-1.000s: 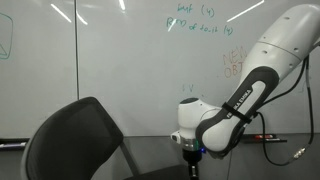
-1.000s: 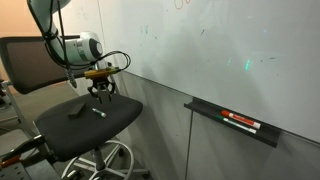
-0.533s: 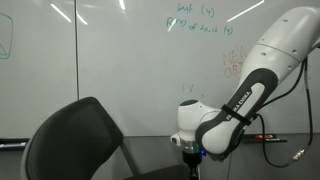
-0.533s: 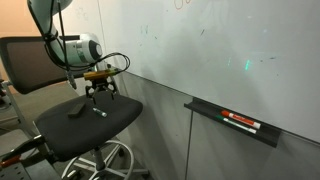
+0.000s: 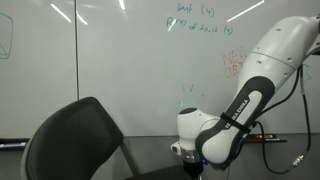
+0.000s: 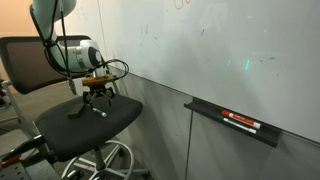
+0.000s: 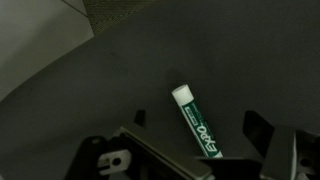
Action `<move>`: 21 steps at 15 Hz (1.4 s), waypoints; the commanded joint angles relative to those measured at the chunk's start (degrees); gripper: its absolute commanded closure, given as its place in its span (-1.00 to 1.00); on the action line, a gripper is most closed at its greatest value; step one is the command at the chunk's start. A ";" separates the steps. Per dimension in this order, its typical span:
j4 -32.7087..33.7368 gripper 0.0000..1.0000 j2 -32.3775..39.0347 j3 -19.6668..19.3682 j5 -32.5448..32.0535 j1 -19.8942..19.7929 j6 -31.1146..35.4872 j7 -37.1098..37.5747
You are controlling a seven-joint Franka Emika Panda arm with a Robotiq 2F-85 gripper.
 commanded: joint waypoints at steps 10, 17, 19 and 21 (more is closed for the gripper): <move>1.07 -0.90 2.84 0.88 1.16 -0.15 0.25 -1.10; 1.61 -0.38 3.99 1.59 1.35 -0.21 0.80 -1.52; 1.80 -0.16 4.50 1.75 1.45 -0.30 0.90 -1.63; 1.77 0.15 4.76 1.85 1.47 -0.45 1.20 -1.79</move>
